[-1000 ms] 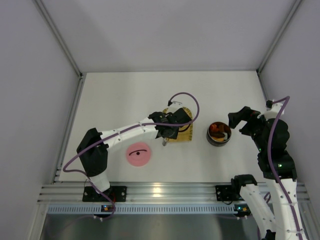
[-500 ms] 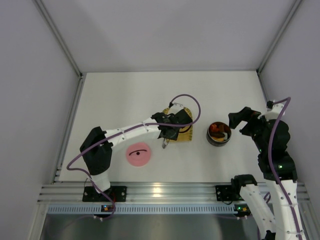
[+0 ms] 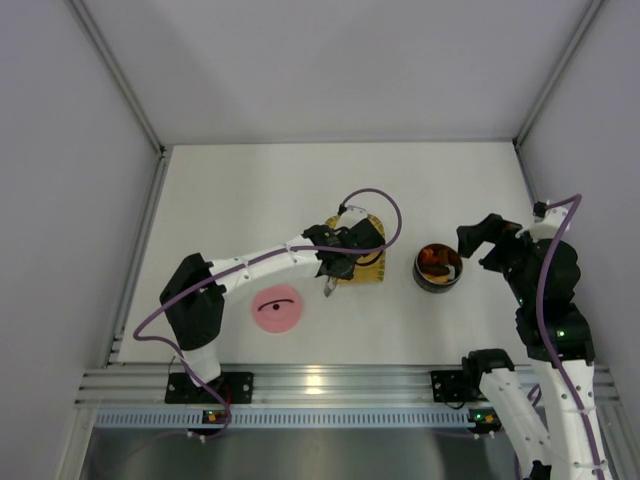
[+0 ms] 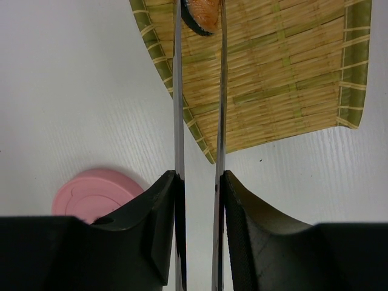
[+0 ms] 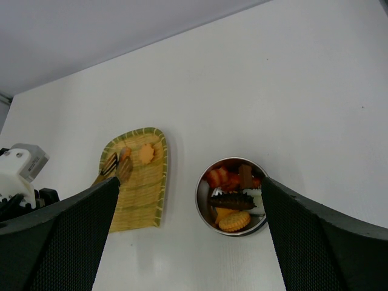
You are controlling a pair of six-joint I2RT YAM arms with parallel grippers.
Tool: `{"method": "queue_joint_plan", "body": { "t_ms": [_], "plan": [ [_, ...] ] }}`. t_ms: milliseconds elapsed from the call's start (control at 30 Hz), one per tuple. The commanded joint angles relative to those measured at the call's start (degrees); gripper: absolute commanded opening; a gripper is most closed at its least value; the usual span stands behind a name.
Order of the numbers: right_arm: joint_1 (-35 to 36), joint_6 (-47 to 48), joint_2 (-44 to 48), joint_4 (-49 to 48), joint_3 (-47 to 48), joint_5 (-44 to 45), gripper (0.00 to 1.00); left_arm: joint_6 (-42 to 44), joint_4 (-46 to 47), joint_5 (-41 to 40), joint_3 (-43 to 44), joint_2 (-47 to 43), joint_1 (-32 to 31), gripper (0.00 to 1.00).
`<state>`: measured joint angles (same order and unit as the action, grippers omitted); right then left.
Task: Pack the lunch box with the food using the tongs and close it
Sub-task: Pick up the fake food from the plate.
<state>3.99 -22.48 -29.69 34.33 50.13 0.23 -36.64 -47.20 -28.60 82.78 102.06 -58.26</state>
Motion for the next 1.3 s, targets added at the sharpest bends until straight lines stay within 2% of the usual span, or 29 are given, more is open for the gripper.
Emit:
{"method": "queue_joint_plan", "body": {
  "t_ms": [0, 1267],
  "plan": [
    [-0.56, 0.77, 0.69, 0.22, 0.76, 0.74, 1.00, 0.61, -0.26, -1.99, 0.45, -0.90, 0.16, 0.37],
    [-0.56, 0.68, -0.45, 0.39, 2.08, 0.56, 0.99, 3.60, 0.35, 1.00, 3.70, -7.14, -0.54, 0.34]
  ]
}}
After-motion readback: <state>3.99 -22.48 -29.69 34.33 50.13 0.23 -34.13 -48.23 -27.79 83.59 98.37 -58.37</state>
